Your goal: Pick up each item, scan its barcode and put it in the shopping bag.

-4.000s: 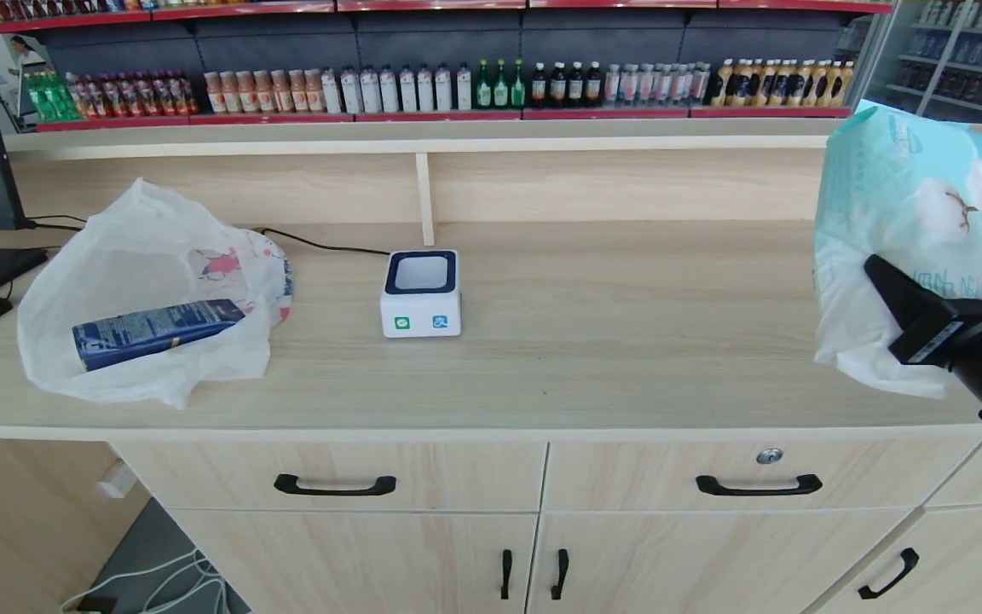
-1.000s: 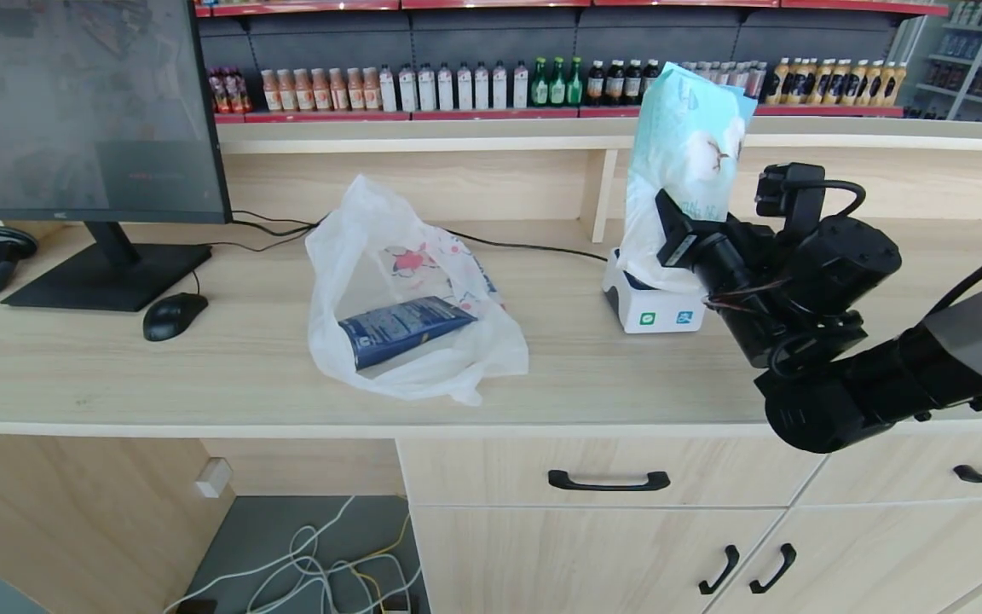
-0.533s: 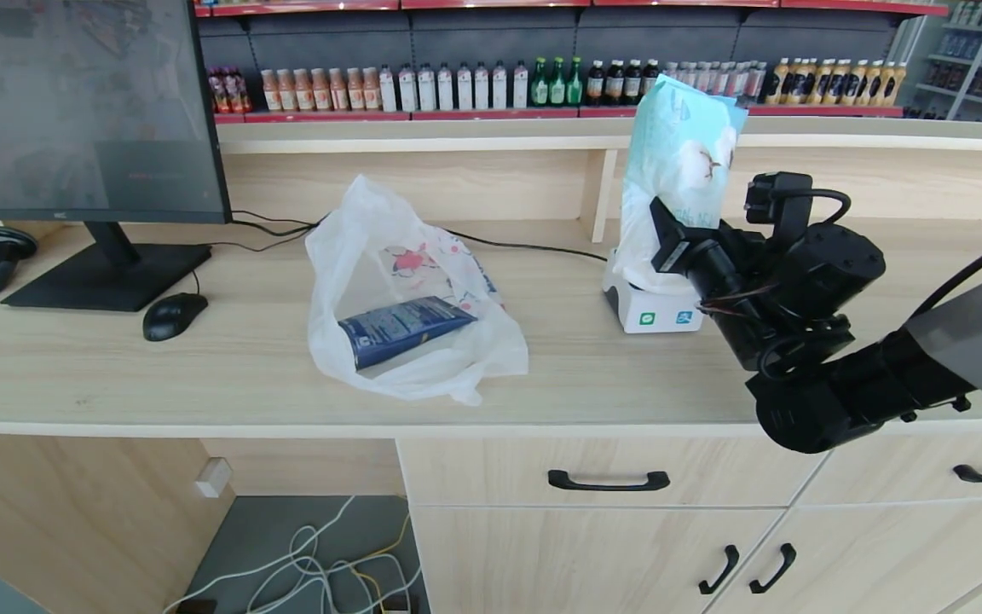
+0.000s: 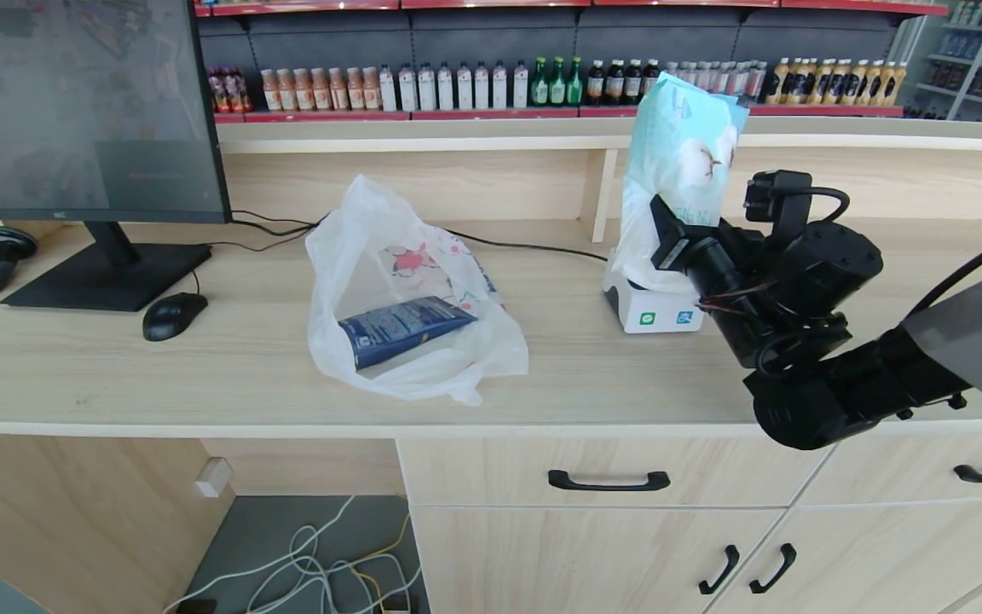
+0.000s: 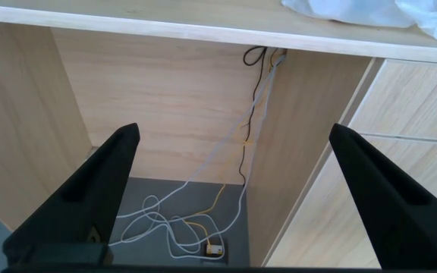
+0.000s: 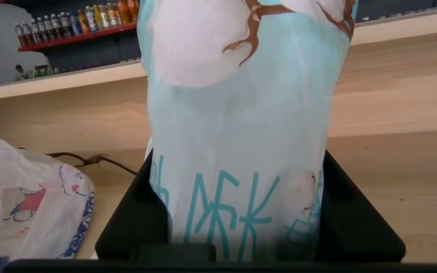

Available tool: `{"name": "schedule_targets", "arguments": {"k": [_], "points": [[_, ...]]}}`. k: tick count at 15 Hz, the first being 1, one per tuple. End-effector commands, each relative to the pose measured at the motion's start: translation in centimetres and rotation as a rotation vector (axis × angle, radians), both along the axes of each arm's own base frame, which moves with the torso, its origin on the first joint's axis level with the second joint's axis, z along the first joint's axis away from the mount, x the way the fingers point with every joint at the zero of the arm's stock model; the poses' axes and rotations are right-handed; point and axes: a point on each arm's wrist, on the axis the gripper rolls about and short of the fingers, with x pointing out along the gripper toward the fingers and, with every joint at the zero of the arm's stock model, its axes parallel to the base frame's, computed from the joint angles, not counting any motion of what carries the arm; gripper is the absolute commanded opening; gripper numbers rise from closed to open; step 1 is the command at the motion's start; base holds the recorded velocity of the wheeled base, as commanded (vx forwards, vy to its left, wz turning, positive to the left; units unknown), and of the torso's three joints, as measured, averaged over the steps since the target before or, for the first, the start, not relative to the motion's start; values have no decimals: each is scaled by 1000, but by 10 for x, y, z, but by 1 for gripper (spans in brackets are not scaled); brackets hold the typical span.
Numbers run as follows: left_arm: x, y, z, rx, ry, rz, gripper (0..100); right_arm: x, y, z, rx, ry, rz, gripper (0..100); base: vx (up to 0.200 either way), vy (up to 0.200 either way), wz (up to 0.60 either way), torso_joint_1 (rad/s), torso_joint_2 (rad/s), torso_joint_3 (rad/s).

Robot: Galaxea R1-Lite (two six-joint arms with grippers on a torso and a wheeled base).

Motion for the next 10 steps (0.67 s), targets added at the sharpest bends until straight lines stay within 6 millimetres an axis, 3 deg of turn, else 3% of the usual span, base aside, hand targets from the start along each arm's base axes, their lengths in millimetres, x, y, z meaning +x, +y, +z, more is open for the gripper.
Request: {"name": "schedule_targets", "arguments": {"k": [1, 6, 10], "points": [[0, 0, 0, 0, 0, 1, 100, -11, 4, 14, 13, -31, 19, 0, 0, 0, 0, 0, 0, 0], [0, 0, 0, 3, 0, 0, 100, -65, 4, 51, 36, -62, 87, 0, 0, 0, 0, 0, 0, 0], [0, 0, 0, 3, 0, 0, 100, -109, -18, 42, 80, 15, 102, 0, 0, 0, 0, 0, 0, 0]]}}
